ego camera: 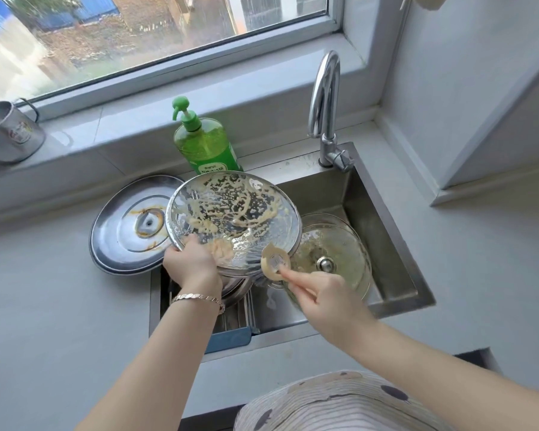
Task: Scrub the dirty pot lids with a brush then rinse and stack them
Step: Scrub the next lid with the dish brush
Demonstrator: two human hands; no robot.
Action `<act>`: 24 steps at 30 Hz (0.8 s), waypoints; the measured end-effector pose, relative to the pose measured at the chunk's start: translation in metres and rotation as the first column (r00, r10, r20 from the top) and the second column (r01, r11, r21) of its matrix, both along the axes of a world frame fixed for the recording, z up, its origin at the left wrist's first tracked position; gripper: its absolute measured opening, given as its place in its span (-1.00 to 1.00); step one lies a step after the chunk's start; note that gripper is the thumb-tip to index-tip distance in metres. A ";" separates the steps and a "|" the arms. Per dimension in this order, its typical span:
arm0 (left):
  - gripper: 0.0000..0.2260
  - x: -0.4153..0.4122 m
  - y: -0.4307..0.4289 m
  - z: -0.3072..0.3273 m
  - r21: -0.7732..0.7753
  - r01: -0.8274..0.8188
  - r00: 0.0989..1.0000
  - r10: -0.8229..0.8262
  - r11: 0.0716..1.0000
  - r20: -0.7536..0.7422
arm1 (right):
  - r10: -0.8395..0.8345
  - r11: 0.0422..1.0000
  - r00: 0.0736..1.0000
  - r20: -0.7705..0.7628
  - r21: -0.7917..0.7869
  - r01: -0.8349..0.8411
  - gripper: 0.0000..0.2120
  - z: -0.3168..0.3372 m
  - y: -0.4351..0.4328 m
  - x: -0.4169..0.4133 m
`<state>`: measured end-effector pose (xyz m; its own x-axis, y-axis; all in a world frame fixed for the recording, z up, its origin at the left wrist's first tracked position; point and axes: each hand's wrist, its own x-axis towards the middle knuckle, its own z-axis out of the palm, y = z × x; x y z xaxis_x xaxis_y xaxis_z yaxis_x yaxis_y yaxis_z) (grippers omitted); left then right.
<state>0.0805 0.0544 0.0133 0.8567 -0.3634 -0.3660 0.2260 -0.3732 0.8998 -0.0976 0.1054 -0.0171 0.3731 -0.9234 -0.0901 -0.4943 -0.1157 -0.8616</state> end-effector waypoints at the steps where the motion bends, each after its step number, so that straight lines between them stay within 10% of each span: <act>1: -0.91 0.001 0.001 0.001 0.007 0.005 1.000 -0.005 1.000 -0.007 | 0.020 0.999 1.000 -0.018 -0.045 -0.021 -0.66 -0.002 -0.002 -0.002; 6: -0.84 0.006 0.002 -0.005 0.032 -0.033 0.992 0.037 0.999 -0.124 | -0.257 0.966 0.966 -0.028 0.023 0.257 -0.68 -0.015 -0.039 -0.018; 11: -0.72 -0.003 0.002 -0.001 0.128 -0.090 0.952 0.123 0.988 -0.281 | 0.025 0.977 0.998 -0.064 -0.211 -0.038 -0.64 -0.002 -0.001 0.010; 15: -0.66 -0.004 0.002 0.002 0.081 -0.115 0.936 0.135 0.990 -0.324 | -0.198 0.975 0.980 -0.019 -0.104 0.195 -0.68 -0.016 -0.032 0.003; 20: -0.71 -0.007 0.004 0.001 0.140 -0.114 0.953 0.148 0.984 -0.263 | 0.067 0.978 0.991 -0.116 -0.191 -0.088 -0.53 -0.001 -0.003 0.019; 24: -0.71 -0.012 0.000 0.000 0.156 -0.087 0.946 0.131 0.984 -0.298 | -0.105 0.960 0.989 -0.101 -0.271 0.074 -0.60 -0.007 -0.014 0.020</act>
<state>0.0681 0.0545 0.0136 0.7272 -0.2011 -0.6563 0.5280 -0.4469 0.7221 -0.0775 0.0910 -0.0241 0.2893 -0.9489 0.1263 -0.6058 -0.2836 -0.7433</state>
